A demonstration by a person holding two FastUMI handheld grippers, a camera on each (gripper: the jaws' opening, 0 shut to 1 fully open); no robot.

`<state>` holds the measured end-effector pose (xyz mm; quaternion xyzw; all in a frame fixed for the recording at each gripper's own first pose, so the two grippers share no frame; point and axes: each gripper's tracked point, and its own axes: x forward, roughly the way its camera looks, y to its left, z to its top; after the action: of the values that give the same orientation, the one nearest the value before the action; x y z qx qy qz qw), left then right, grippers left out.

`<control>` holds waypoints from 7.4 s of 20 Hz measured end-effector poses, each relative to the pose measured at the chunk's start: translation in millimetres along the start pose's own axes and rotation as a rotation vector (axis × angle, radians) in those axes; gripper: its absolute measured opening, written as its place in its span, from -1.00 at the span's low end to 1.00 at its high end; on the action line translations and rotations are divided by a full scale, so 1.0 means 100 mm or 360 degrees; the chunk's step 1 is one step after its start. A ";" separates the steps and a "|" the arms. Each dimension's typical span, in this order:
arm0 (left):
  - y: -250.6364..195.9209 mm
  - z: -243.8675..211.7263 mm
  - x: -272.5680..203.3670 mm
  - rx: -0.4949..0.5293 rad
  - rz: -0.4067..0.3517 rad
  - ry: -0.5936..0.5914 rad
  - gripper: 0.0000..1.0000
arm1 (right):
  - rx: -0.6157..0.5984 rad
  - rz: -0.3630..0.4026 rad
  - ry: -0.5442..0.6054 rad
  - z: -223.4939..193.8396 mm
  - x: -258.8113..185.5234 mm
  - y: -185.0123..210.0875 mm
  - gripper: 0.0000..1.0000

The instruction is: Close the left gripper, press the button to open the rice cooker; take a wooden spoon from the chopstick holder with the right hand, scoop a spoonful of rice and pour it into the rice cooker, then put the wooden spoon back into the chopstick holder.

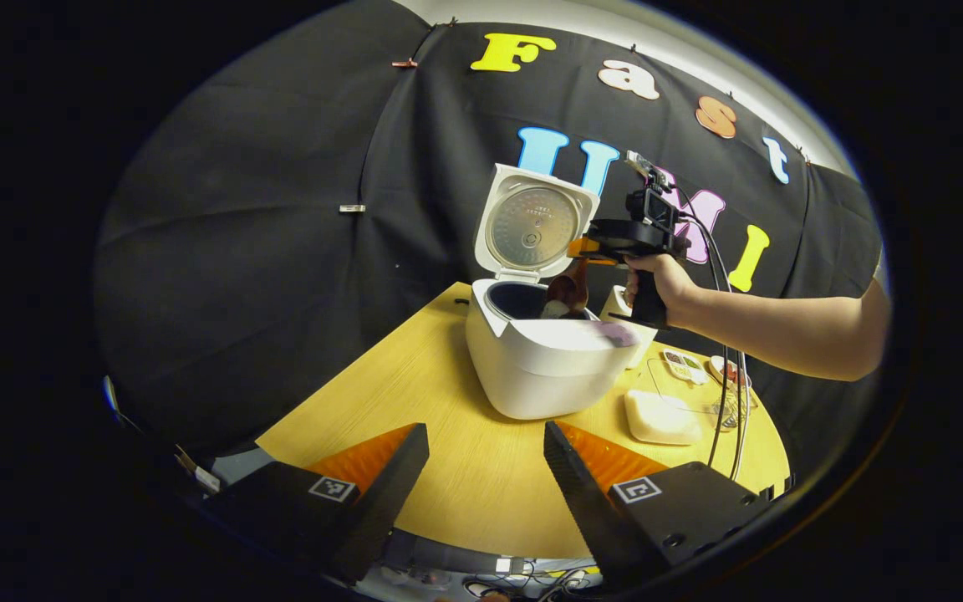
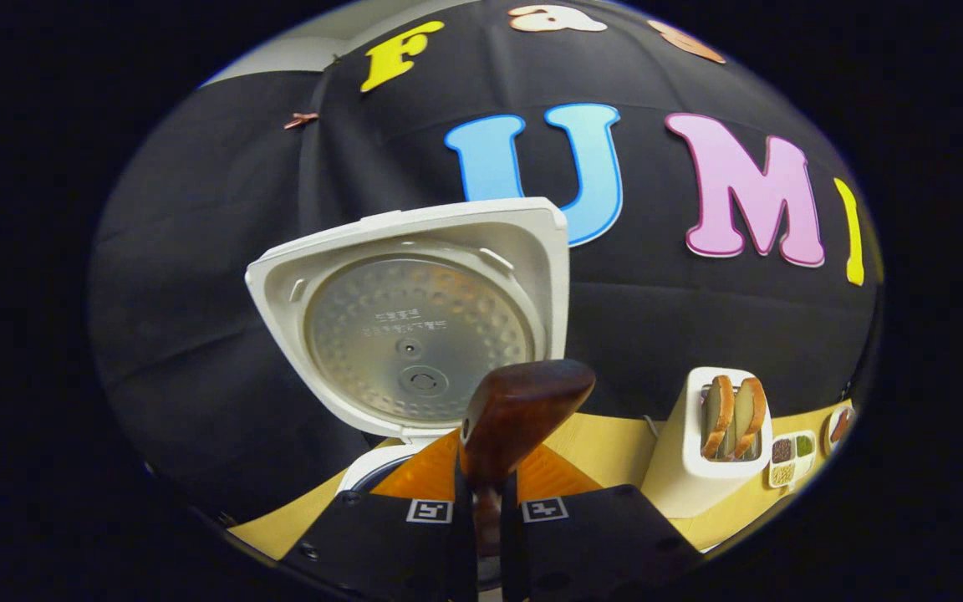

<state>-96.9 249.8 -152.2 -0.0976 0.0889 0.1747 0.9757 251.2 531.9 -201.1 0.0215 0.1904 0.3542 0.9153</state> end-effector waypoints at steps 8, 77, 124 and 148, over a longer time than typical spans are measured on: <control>0.01 0.02 -0.05 -0.0014 0.0019 -0.0030 0.92 | -0.0486 0.0151 -0.0054 -0.06 -0.11 0.37 -0.70; -1.69 2.49 1.00 0.0025 0.0191 -0.0501 0.91 | 0.0943 -0.1020 0.0154 -1.72 -3.57 -4.75 0.97; -1.31 2.71 2.69 0.0146 0.0407 0.0021 0.94 | 0.0325 -0.0960 0.0104 -1.48 -4.57 -3.47 0.97; -1.43 0.77 2.61 0.0248 0.0398 0.0237 0.97 | 0.0269 -0.0688 0.0248 -1.82 -4.32 -3.31 0.97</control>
<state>205.8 219.7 -109.2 -0.0226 0.1858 0.2798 0.9416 104.5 -16.9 -282.9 0.0295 0.2896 0.1335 0.9473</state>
